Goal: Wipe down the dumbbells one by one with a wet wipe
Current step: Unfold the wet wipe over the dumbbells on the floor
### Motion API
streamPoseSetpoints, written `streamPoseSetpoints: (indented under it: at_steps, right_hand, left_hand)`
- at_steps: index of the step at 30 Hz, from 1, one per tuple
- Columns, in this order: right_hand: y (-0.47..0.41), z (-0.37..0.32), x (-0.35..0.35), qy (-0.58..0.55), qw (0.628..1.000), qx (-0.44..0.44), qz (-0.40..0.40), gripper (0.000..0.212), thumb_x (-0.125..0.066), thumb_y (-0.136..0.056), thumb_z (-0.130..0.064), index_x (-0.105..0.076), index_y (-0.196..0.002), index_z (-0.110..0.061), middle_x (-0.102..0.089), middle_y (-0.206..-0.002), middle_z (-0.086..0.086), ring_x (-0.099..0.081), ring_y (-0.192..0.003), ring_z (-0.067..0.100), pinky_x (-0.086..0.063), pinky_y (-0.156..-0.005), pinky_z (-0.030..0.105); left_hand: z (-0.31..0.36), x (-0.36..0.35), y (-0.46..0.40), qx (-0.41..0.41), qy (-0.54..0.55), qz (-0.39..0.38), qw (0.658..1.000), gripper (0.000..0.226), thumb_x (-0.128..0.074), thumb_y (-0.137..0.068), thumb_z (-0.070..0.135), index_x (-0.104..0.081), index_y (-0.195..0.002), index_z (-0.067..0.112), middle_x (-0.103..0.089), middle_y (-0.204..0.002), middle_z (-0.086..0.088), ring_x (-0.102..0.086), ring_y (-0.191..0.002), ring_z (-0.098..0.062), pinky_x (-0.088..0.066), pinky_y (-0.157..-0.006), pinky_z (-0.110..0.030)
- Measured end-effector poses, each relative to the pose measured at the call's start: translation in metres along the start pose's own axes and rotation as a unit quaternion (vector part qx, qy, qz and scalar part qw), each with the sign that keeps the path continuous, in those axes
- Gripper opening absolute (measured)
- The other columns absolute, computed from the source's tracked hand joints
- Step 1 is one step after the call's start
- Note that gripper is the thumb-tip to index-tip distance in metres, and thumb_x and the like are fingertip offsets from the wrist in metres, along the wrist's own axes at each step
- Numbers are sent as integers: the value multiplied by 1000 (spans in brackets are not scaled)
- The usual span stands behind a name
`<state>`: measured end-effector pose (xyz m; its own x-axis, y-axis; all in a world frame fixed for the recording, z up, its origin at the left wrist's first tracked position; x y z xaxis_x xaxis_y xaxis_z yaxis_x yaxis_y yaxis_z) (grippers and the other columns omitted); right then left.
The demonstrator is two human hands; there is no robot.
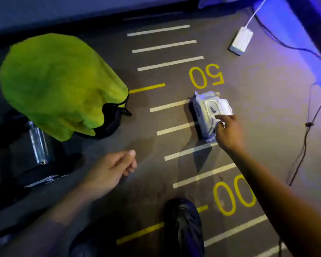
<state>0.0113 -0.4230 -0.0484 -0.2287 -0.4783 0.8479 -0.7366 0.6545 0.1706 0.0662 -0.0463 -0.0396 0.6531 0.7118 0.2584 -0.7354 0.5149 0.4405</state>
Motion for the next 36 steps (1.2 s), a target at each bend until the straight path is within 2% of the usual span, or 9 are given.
streamPoseSetpoints:
  at_steps: [5,8,11,14,17,20,24,32,36]
  right_hand:
    - [-22,3,-9,46,999,-10,-28,41,-45,-88,-15,-77,-113,-18,-61,-115,21,-59,-111,38,-45,-105,47]
    - [-33,-4,-8,52,999,-3,-16,36,-52,-91,-8,-77,-114,-18,-60,-111,20,-59,-104,37,-45,-100,39]
    - [-44,-10,-14,73,997,24,-31,28,-55,-92,-12,-79,-105,-19,-59,-105,17,-60,-97,38,-50,-93,44]
    - [-55,-17,-8,140,988,47,-39,22,-55,-92,-18,-76,-88,-23,-57,-100,10,-62,-89,36,-56,-74,41]
    - [-61,-28,-1,232,970,59,-39,18,-56,-92,-19,-72,-85,-21,-57,-100,8,-63,-88,37,-44,-64,32]
    - [-65,-32,0,266,961,64,-37,14,-62,-93,-24,-71,-82,-21,-60,-100,9,-64,-92,36,-36,-65,32]
    - [-73,-32,-4,264,961,77,-41,9,-67,-91,-30,-76,-89,-28,-63,-103,4,-63,-98,32,-38,-73,33]
    - [-73,-31,-20,254,961,101,-29,24,-53,-103,-29,-71,-97,-13,-62,-108,10,-63,-88,38,-42,-72,36]
    - [-67,-25,-10,180,979,96,-12,20,-56,-100,-29,-64,-89,-16,-61,-98,5,-60,-75,35,-53,-63,38]
  left_hand:
    - [-2,-16,-28,7,7,-56,998,70,-43,-82,87,-68,-79,21,-69,-71,4,-61,-64,-5,-47,-63,-16]
    - [1,-21,-47,18,11,-54,998,63,-40,-94,71,-67,-74,17,-69,-69,3,-60,-61,-3,-45,-62,-14]
    - [5,-29,-64,25,25,-61,998,49,-40,-91,51,-67,-77,13,-67,-66,1,-60,-61,-3,-45,-60,-12]
    - [4,-34,-74,39,49,-67,996,54,-41,-96,57,-69,-77,15,-69,-68,0,-61,-62,-4,-46,-60,-13]
    - [3,-41,-83,38,55,-68,995,58,-42,-96,63,-70,-76,16,-71,-70,2,-62,-63,-4,-46,-60,-13]
    - [8,-46,-86,31,64,-69,995,61,-43,-87,67,-70,-78,13,-70,-70,-1,-62,-62,-7,-46,-59,-14]
    - [10,-48,-86,31,59,-75,995,69,-41,-80,73,-69,-79,11,-70,-69,-1,-61,-61,-6,-46,-59,-15]
    - [14,-40,-81,26,29,-74,996,55,-42,-99,54,-71,-82,11,-70,-82,-14,-63,-68,-8,-49,-64,-19]
    - [14,-38,-79,32,28,-80,996,59,-42,-100,68,-72,-82,21,-71,-83,-11,-65,-70,-11,-50,-65,-22]
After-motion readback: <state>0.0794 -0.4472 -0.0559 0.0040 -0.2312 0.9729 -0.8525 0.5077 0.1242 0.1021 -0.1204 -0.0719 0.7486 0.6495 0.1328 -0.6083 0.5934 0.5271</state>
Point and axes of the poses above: each hand's wrist, its own y-axis away from the middle knuckle, its own x-axis out of the back of the hand, z = x × y, the point moved 9 cm from there along -y, towards the middle knuckle
